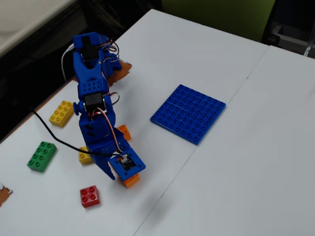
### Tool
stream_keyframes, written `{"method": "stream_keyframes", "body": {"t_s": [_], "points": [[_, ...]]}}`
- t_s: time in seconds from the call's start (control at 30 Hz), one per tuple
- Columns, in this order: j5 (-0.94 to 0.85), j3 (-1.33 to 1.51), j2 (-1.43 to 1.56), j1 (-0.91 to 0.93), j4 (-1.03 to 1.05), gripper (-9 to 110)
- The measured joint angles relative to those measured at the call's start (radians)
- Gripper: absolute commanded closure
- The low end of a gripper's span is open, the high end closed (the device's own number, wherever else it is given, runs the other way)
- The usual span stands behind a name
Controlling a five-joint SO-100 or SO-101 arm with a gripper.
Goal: Pick up the 2x4 orange block and go up the 8x8 blue block.
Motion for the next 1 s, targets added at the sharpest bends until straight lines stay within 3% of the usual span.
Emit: {"method": "stream_keyframes", "body": {"t_s": [0.57,1.0], "points": [[0.006,0.000,-0.005,0.000,0.000,94],[0.029,-0.006,0.020,-0.002,0.067,97]]}}
